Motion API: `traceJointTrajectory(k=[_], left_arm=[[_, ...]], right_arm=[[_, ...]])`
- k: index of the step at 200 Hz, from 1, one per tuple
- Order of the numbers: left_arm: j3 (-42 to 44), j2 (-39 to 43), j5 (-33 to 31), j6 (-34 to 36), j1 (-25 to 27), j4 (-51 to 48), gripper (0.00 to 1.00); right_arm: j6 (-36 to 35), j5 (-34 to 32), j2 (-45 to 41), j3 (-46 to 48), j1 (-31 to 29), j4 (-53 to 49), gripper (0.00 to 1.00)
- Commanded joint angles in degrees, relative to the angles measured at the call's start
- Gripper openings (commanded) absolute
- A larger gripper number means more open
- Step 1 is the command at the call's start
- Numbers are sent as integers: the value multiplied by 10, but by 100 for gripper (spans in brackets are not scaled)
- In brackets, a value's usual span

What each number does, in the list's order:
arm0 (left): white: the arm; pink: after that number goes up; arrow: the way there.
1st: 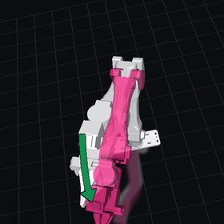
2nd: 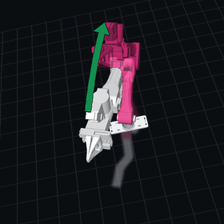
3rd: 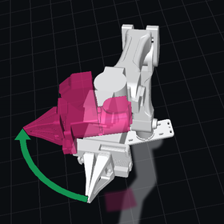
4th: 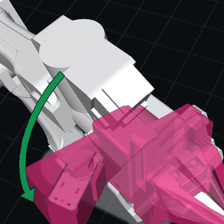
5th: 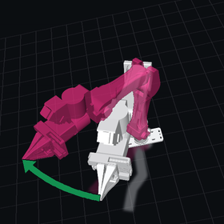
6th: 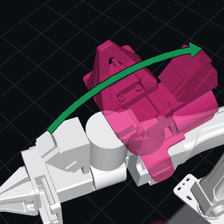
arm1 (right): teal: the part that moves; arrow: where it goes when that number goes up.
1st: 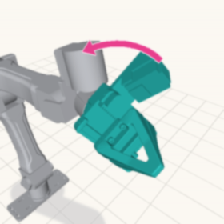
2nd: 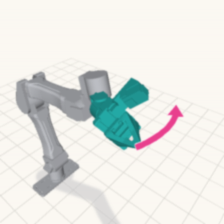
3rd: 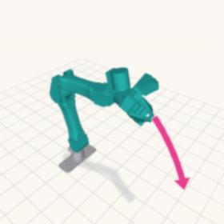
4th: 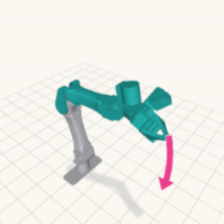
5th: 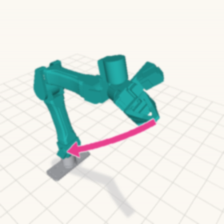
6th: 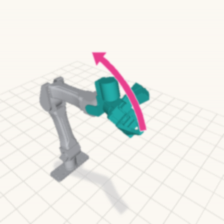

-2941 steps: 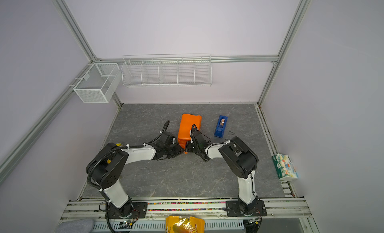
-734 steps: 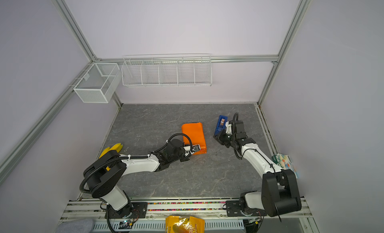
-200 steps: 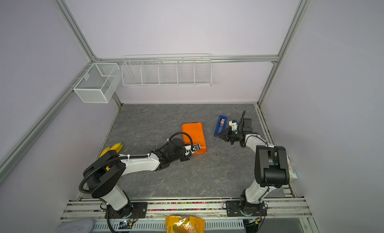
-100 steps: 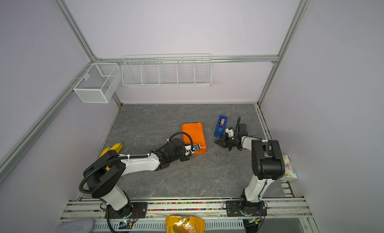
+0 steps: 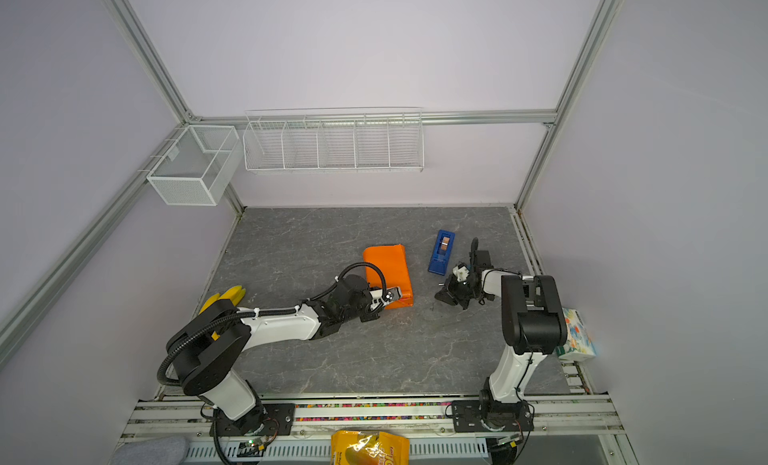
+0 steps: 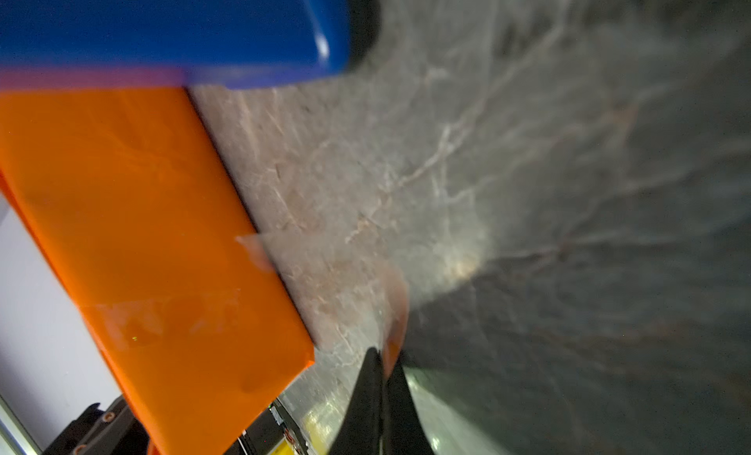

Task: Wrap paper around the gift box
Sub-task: 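Carry the tape strip with the right gripper to the box's nearer end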

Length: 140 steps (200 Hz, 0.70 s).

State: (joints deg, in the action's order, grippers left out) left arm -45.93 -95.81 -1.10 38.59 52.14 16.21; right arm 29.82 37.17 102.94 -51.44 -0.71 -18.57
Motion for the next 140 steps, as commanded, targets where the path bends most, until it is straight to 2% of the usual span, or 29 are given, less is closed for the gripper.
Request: traceJointTrajectory(k=[1,24,70,101,140], left_arm=[[3,-25,22,-8,2,-71,28],[2,-25,24,-12,3,-71,28],[0,-28,23,-13,3,-70,28],[0,-28,26,-14,3,-71,28],[1,-27,28,-18,3,-72,28]], right_arm=[[-44,-8,-47,-13,-6,-49,7],[-70,-2,-104,-29,-19,-78,7],[-81,62,-193,-49,-78,-97,7],[-74,77,-189,-65,-143,-91,7],[-19,100,-141,-46,-205,-4,7]])
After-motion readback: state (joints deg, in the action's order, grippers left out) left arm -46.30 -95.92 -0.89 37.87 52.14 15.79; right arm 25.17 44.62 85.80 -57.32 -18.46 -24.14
